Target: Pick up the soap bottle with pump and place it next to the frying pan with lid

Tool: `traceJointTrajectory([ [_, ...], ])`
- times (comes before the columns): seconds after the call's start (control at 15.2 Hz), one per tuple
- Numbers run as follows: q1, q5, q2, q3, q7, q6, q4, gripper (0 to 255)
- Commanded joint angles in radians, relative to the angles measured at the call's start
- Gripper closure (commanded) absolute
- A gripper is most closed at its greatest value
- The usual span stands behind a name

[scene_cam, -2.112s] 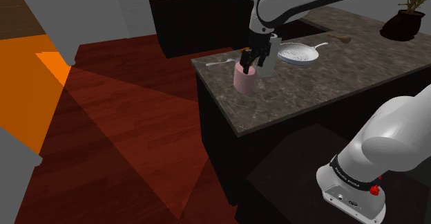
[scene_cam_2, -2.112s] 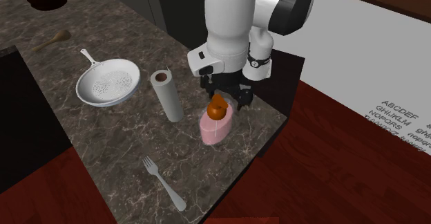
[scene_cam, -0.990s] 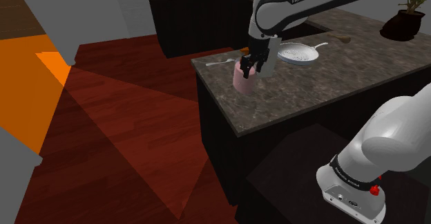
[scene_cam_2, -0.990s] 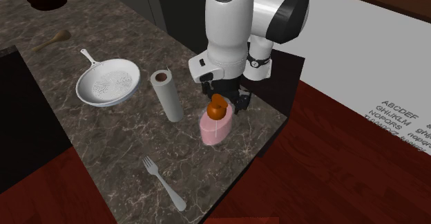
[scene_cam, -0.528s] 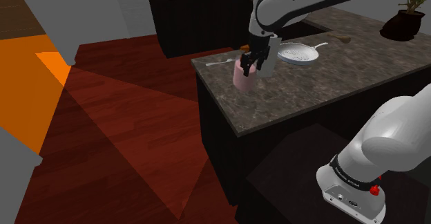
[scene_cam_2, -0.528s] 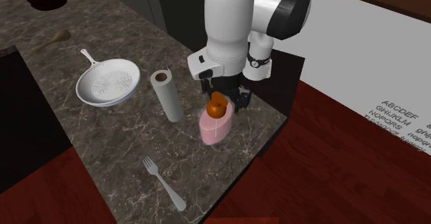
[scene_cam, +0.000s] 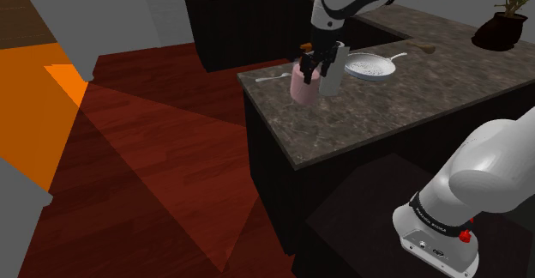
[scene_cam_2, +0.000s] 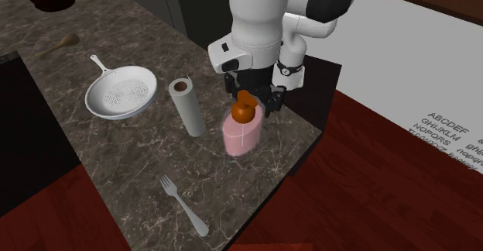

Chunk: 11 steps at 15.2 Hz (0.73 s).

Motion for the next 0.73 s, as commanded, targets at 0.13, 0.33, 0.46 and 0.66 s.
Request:
traceJointTrajectory([
  [0.13,0.000,-0.001,-0.007,-0.001,0.001,-0.057,0.050,255],
  [0.33,-0.001,-0.001,-0.011,-0.001,0.002,-0.097,0.086,255],
  [0.46,-0.001,-0.002,-0.013,-0.001,0.003,-0.124,0.112,255],
  [0.66,-0.001,-0.002,-0.014,-0.001,0.004,-0.165,0.151,255],
])
